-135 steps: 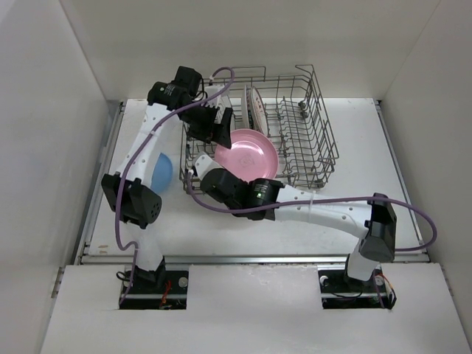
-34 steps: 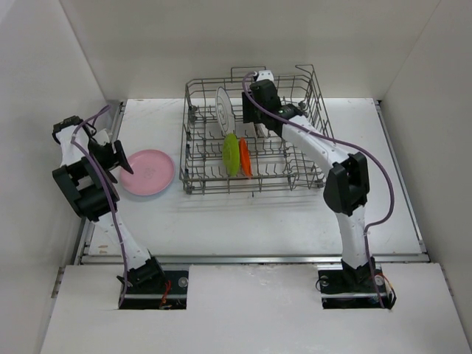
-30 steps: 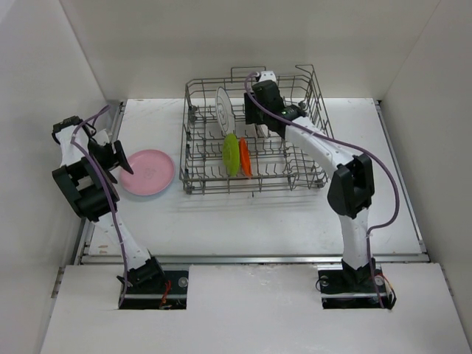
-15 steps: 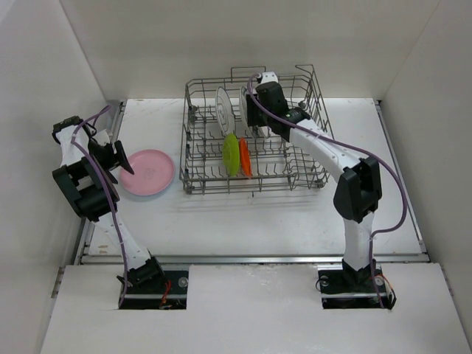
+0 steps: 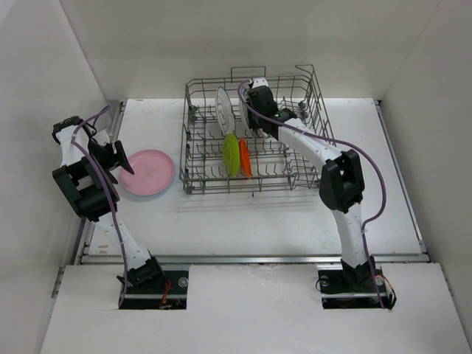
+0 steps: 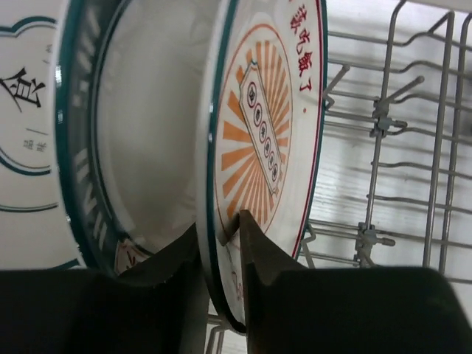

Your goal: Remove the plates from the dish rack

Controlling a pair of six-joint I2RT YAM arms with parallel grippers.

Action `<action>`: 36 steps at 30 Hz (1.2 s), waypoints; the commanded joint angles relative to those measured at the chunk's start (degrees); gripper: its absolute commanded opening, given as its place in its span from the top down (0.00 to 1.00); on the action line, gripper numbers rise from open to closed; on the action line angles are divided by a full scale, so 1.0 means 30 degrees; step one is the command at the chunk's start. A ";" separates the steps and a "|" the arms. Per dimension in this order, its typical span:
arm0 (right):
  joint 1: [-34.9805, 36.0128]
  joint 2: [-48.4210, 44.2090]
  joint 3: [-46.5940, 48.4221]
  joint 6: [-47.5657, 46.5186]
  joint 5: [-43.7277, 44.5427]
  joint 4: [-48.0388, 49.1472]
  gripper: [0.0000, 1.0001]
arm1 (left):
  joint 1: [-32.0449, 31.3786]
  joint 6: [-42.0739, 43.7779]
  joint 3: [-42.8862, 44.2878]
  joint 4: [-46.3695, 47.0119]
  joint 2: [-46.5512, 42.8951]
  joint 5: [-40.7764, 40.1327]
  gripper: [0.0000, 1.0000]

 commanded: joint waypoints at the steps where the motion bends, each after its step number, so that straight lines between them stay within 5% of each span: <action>1: -0.0152 -0.0643 0.0905 -0.0888 0.0166 0.0582 0.77 | -0.0054 0.0185 0.0519 -0.0595 -0.1458 0.0212 0.36; 5: -0.0152 -0.1170 0.0905 -0.1594 0.1307 0.0584 1.00 | -0.0054 0.0185 0.0519 -0.0769 -0.1635 0.0212 0.36; 23: 0.0637 -0.7379 0.0646 -0.3677 0.4381 0.2781 1.00 | -0.0230 0.0185 0.1515 -0.1589 -0.3449 0.0798 0.36; 30: 0.4208 -1.1861 -0.2900 -0.4057 0.5524 -0.0635 1.00 | -0.0404 0.0771 0.0783 -0.1591 -0.5532 0.0358 0.32; 36: 1.0299 -1.6081 -0.7149 -0.2866 0.6321 -0.4155 1.00 | -0.0990 0.1386 0.1867 -0.3083 -0.5969 0.1761 0.30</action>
